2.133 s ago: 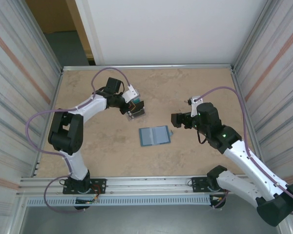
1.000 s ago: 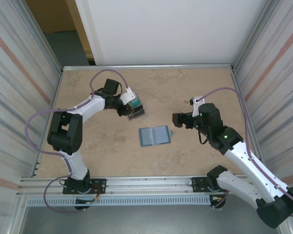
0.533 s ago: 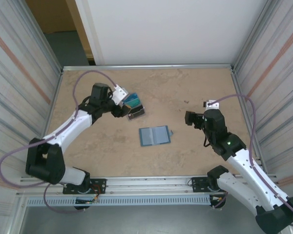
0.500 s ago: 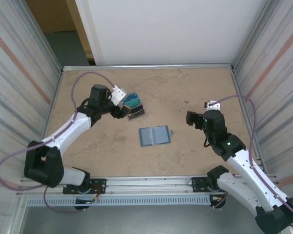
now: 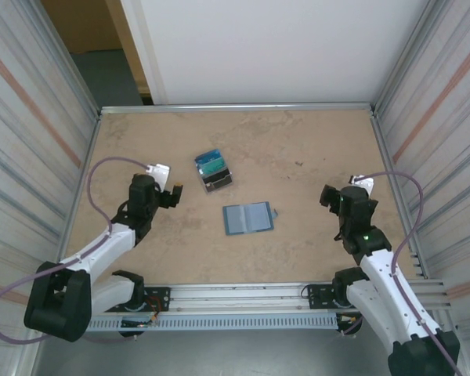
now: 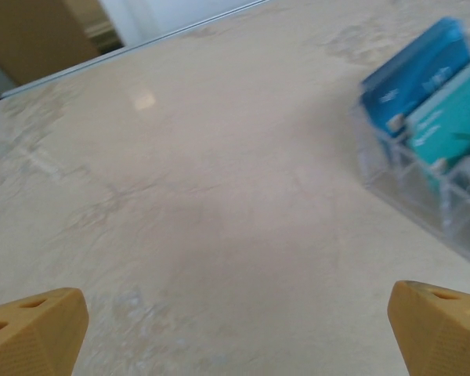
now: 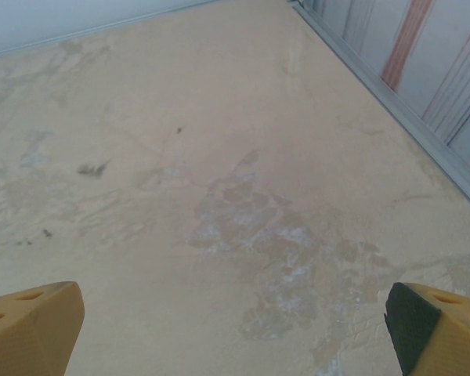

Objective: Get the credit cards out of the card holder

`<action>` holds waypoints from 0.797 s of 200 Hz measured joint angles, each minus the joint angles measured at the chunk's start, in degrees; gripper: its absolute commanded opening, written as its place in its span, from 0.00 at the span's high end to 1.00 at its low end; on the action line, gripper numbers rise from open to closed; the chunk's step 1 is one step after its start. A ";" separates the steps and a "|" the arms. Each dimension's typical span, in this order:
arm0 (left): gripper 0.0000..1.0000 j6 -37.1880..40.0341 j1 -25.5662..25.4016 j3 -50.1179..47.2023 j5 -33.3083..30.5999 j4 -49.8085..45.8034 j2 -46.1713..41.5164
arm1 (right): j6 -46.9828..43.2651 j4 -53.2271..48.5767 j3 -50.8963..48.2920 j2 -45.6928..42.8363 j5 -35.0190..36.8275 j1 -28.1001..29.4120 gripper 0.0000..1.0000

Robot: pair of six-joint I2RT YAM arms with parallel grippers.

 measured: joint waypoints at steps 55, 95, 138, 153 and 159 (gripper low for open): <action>0.01 -0.63 4.83 -6.10 -1.09 12.96 4.11 | -3.85 9.60 -2.91 3.30 -4.00 -5.07 0.01; 0.01 -0.39 7.10 -6.80 0.39 22.08 10.34 | -6.05 17.59 -5.77 8.28 -5.44 -6.32 0.01; 0.01 -0.66 8.94 -6.69 4.42 29.97 17.18 | -8.46 27.36 -6.10 14.62 -7.37 -7.17 0.01; 0.01 -0.81 9.57 -6.69 6.21 33.03 20.68 | -9.31 30.84 -6.32 16.74 -8.20 -7.98 0.01; 0.01 -0.87 10.08 -6.69 7.04 34.01 21.92 | -9.68 32.28 -6.54 17.51 -8.48 -8.33 0.01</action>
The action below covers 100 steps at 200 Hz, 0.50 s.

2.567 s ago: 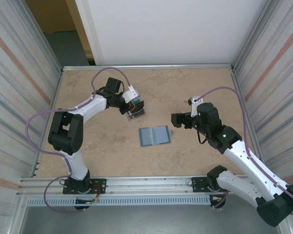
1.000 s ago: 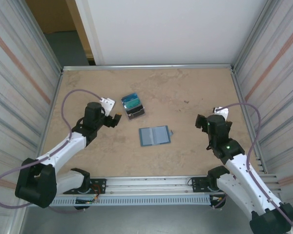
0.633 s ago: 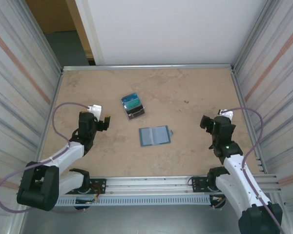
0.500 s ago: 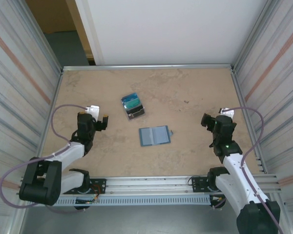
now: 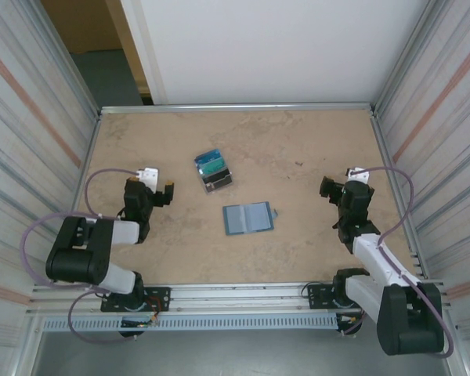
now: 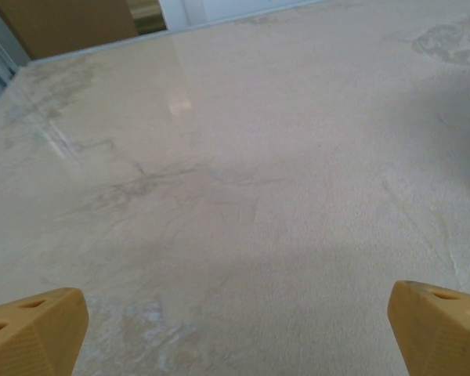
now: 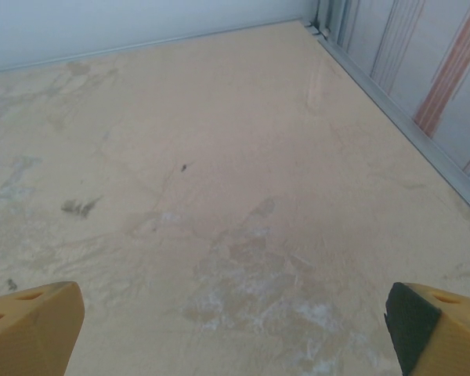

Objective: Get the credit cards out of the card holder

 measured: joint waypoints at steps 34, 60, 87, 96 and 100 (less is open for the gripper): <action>0.01 -1.66 4.17 3.26 6.75 -2.75 1.88 | -1.07 8.76 -1.64 6.27 -2.75 -2.32 0.01; 0.01 -2.91 6.58 5.07 9.84 -2.80 1.86 | -1.84 15.06 -2.93 11.65 -4.85 -3.30 0.01; 0.01 -3.45 6.49 5.07 11.58 -3.43 1.86 | -2.40 21.62 -3.08 17.88 -7.65 -4.20 0.01; 0.01 -3.63 6.49 5.07 11.85 -3.63 1.86 | -2.64 23.71 -3.08 19.67 -9.05 -4.59 0.01; 0.01 -3.65 6.49 5.07 11.87 -3.69 1.86 | -2.75 24.41 -3.06 20.44 -9.66 -4.79 0.01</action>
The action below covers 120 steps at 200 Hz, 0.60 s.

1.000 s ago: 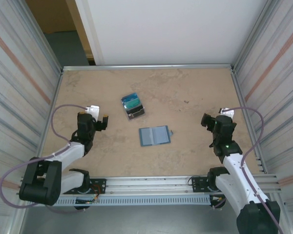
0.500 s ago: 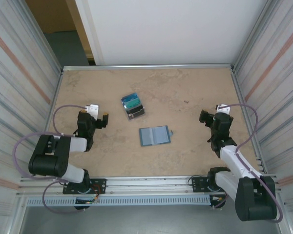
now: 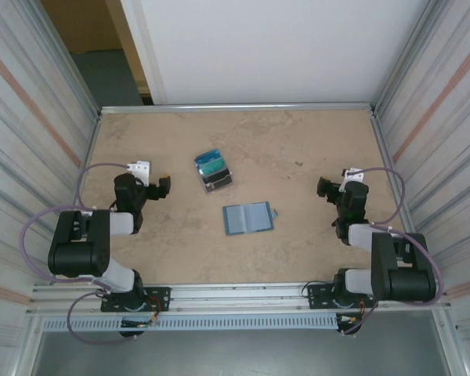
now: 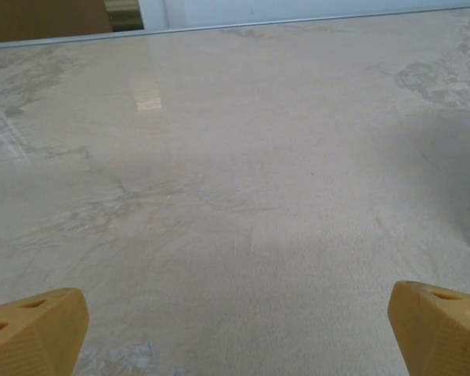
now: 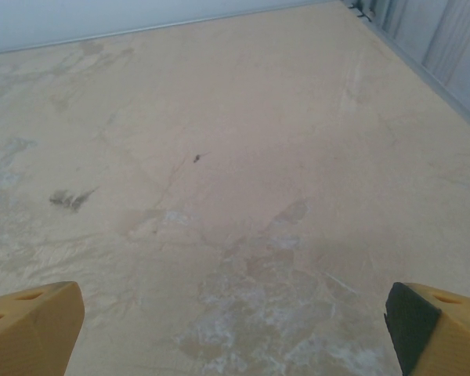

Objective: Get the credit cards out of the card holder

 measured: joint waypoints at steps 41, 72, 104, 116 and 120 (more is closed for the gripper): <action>0.01 -0.20 0.00 0.00 0.02 -0.61 0.00 | -0.44 8.52 0.33 10.25 -4.98 -0.68 0.01; 0.01 -0.20 0.00 0.00 0.02 -0.81 0.00 | -0.44 5.70 3.65 12.09 -7.67 -1.60 0.01; 0.01 -0.20 0.00 0.00 0.02 -0.81 0.00 | -0.50 5.07 7.19 12.09 -8.57 -1.53 0.01; 0.01 -0.20 0.00 0.00 0.02 -0.81 0.00 | -0.63 4.57 7.19 12.09 -8.85 -1.53 0.01; 0.01 -0.20 0.00 0.00 0.02 -0.79 0.00 | -0.66 4.33 7.19 12.09 -8.98 -1.53 0.01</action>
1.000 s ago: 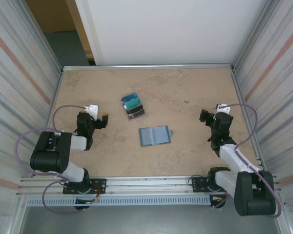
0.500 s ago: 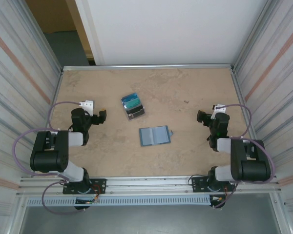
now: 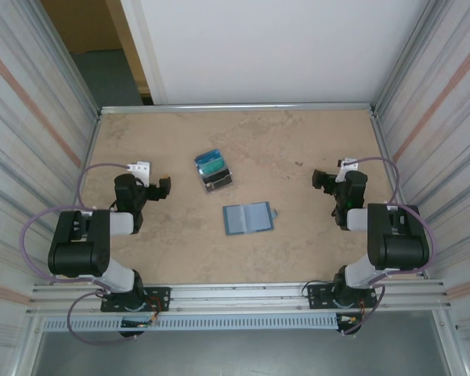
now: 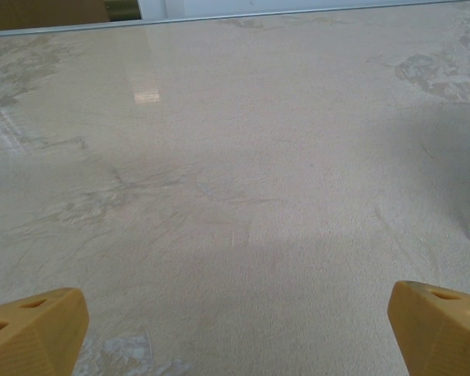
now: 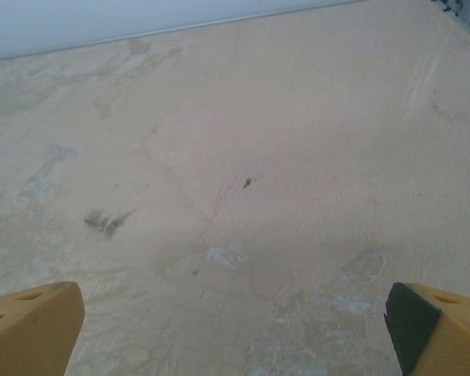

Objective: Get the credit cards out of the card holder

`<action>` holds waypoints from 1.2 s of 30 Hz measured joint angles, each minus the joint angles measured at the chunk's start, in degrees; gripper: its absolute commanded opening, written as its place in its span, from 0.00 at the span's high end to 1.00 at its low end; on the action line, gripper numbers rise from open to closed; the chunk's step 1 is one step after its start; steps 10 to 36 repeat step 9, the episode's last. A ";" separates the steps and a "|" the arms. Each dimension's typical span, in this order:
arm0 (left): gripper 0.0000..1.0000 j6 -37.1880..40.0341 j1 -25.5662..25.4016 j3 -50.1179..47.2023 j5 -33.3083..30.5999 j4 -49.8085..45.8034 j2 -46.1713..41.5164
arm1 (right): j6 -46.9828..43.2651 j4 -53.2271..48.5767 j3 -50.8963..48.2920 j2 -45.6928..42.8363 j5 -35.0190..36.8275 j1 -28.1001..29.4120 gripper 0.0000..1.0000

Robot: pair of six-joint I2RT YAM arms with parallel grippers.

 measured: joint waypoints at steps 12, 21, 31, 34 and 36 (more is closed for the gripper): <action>0.02 0.00 -0.17 0.00 0.00 -0.02 0.00 | -0.22 -0.61 0.00 0.00 -0.22 0.02 0.01; 0.02 0.00 -0.17 0.00 0.00 -0.02 0.00 | -0.22 -0.61 0.00 0.00 -0.22 0.02 0.01; 0.02 0.00 -0.17 0.00 0.00 -0.02 0.00 | -0.22 -0.61 0.00 0.00 -0.22 0.02 0.01; 0.02 0.00 -0.17 0.00 0.00 -0.02 0.00 | -0.22 -0.61 0.00 0.00 -0.22 0.02 0.01; 0.02 0.00 -0.17 0.00 0.00 -0.02 0.00 | -0.22 -0.61 0.00 0.00 -0.22 0.02 0.01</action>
